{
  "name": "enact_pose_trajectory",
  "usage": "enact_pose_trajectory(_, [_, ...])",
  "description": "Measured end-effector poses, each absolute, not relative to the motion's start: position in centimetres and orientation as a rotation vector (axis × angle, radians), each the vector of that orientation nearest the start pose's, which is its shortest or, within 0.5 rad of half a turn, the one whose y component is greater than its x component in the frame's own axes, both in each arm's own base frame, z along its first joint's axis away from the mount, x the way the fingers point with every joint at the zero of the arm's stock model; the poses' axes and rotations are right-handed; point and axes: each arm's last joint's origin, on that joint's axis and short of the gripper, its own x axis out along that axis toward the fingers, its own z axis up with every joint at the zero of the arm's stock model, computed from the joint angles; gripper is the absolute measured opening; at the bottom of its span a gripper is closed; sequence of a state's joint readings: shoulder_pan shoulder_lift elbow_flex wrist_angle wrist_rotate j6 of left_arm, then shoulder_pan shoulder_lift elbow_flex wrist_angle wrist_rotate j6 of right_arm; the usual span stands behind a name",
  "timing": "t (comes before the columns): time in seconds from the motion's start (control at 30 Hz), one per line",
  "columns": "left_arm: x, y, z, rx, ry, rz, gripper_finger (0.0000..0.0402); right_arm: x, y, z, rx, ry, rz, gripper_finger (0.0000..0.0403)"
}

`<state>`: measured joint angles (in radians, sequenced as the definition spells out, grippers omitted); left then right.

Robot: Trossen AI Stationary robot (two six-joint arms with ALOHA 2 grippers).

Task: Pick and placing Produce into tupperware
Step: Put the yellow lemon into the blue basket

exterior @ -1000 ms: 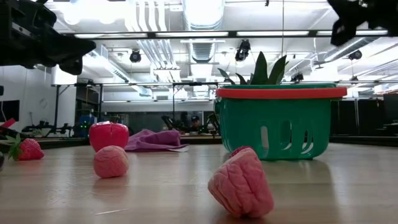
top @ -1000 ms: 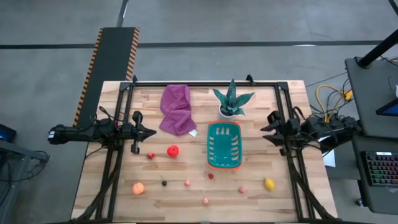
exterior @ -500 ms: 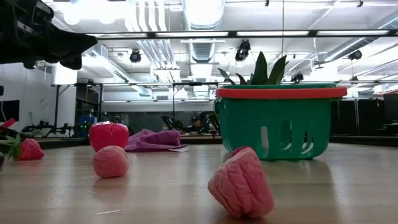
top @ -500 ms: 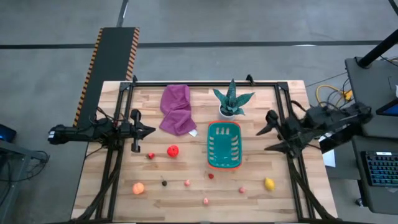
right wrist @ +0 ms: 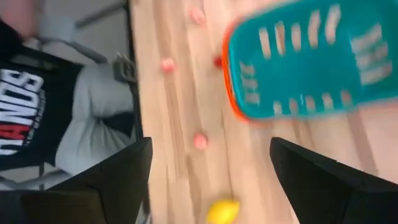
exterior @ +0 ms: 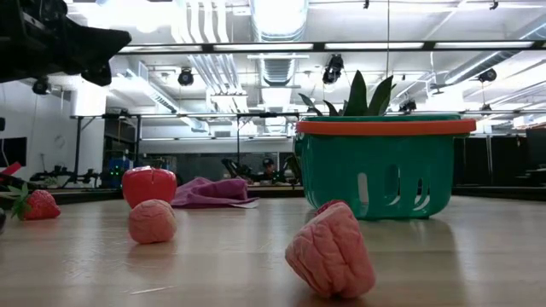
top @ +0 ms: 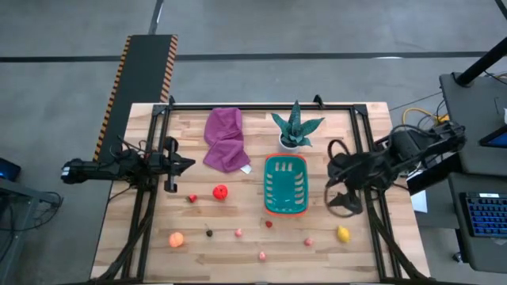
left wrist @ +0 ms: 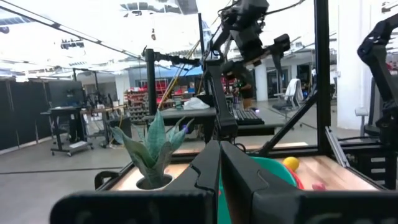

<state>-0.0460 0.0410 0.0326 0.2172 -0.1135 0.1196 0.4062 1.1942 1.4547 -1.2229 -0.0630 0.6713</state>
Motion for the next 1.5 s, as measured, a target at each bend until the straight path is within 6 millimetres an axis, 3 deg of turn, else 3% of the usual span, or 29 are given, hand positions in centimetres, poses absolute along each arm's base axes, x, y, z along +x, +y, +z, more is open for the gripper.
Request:
enact_pose_trajectory(0.23, [9.6,-0.1,19.2,0.103,-0.202,0.080,0.0000,18.3,11.5,38.9,0.566,1.201,0.014,0.0313])
enact_pose_trajectory(0.43, [9.6,-0.1,19.2,0.103,-0.202,0.080,0.0000,15.9,14.5,38.1,0.558,1.246,-0.104,0.0304])
enact_pose_trajectory(0.6, [9.6,-0.1,19.2,0.160,-0.202,0.086,0.0000,13.4,16.3,37.7,0.529,1.168,-0.217,0.0296])
enact_pose_trajectory(0.77, [9.7,-0.1,19.2,0.181,-0.197,0.087,0.0000,12.4,18.2,36.7,0.539,1.124,-0.271,0.0292])
enact_pose_trajectory(1.0, [9.7,-0.1,19.2,0.181,-0.194,0.088,0.0000,13.4,21.2,32.5,0.412,1.286,-0.364,0.0292])
enact_pose_trajectory(1.17, [9.7,-0.1,19.2,0.182,-0.197,0.088,0.0000,14.6,21.7,29.9,0.350,1.398,-0.622,0.0314])
enact_pose_trajectory(1.37, [9.7,-0.1,19.3,0.181,-0.212,0.089,0.0000,16.3,22.4,28.1,0.324,1.505,-0.652,0.0364])
enact_pose_trajectory(1.5, [9.6,-0.1,19.4,0.180,-0.221,0.090,0.0000,16.6,22.5,27.6,0.337,1.524,-0.688,0.0370])
